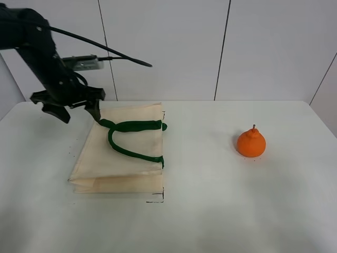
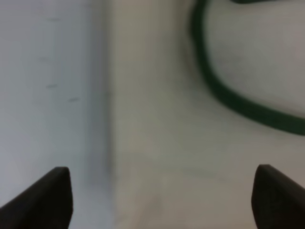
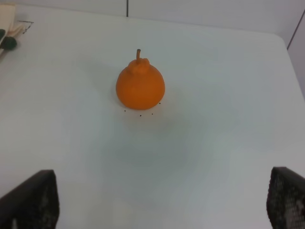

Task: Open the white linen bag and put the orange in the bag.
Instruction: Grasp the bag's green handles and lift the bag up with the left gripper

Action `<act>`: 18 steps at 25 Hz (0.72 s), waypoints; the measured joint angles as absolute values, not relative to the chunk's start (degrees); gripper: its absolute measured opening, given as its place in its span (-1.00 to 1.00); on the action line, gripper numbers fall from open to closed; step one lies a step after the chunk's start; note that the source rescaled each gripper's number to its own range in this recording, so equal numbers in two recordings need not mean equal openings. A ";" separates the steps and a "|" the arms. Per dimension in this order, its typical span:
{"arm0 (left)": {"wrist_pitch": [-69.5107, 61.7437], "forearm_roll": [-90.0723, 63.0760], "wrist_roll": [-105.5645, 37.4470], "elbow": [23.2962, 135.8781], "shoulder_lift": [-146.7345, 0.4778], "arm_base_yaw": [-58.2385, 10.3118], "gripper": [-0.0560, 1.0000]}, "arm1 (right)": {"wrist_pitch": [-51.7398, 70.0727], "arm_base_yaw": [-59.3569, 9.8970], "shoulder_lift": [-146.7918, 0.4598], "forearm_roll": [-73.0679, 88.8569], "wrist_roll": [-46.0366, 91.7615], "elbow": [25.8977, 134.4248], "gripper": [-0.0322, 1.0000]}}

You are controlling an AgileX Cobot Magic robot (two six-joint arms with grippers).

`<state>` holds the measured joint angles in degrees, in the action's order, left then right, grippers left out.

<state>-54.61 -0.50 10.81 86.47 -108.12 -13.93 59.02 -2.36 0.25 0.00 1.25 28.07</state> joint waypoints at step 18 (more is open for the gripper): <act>-45.74 0.00 15.01 94.41 -128.63 -16.38 0.92 | 59.02 -2.36 0.25 0.00 1.25 28.07 1.00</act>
<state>-45.74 0.00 15.01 94.41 -128.63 -16.38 59.02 -2.36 0.25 0.00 1.25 28.07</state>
